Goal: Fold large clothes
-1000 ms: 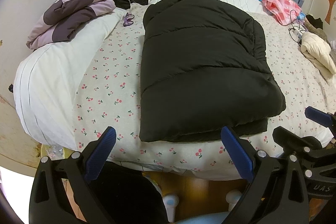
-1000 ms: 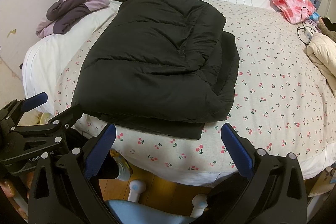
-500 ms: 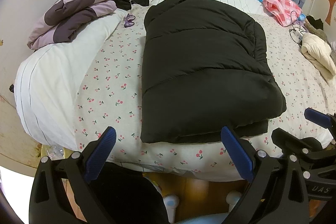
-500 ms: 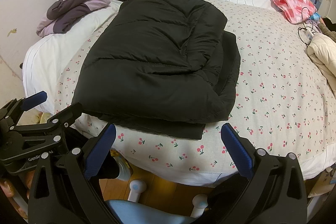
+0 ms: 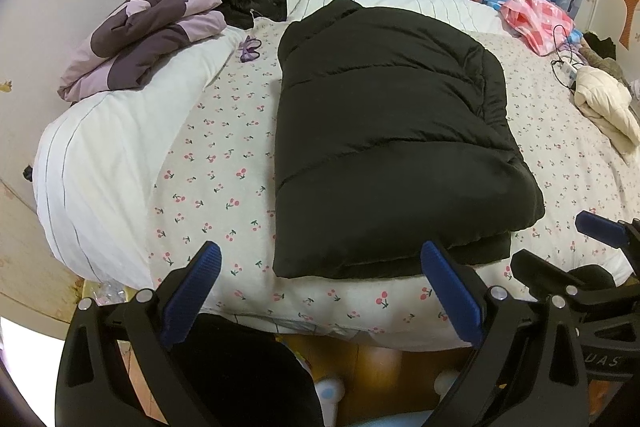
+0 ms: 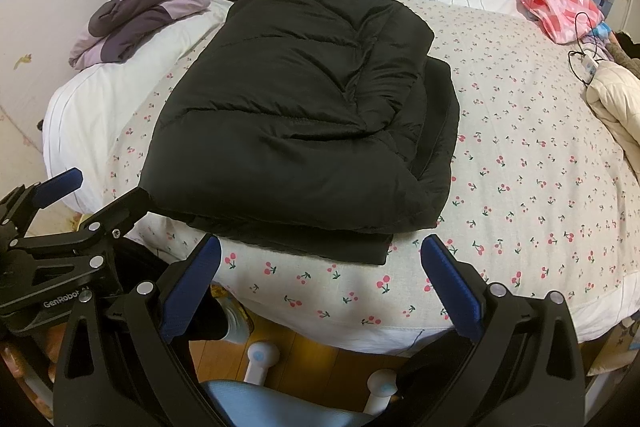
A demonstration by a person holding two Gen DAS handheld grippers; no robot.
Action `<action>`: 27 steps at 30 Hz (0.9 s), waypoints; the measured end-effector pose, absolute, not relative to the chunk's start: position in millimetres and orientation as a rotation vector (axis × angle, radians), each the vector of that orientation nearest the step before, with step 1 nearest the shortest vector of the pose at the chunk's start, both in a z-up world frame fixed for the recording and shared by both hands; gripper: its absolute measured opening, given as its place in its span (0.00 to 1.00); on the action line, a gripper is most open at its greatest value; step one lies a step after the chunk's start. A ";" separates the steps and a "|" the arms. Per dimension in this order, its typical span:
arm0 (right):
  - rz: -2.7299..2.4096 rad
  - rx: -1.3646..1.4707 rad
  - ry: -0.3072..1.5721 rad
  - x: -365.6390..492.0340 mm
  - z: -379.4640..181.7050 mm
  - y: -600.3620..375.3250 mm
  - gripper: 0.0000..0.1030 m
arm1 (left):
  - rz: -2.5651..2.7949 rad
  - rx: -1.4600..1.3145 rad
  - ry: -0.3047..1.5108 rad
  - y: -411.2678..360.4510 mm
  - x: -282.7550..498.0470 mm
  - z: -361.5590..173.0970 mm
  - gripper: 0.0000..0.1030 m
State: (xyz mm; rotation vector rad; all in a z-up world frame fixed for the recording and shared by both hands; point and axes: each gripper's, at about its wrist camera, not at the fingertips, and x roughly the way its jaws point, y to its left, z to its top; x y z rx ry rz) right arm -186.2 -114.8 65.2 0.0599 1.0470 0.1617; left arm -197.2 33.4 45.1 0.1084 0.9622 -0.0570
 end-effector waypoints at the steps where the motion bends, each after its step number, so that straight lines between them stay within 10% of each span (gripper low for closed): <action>1: 0.162 0.060 1.047 -186.7 64.7 -114.6 0.94 | -0.058 0.107 0.963 33.5 -197.1 44.9 0.93; 27: 0.164 0.073 1.031 -188.7 71.1 -120.4 0.94 | -0.011 0.065 0.906 42.6 -197.8 52.1 0.93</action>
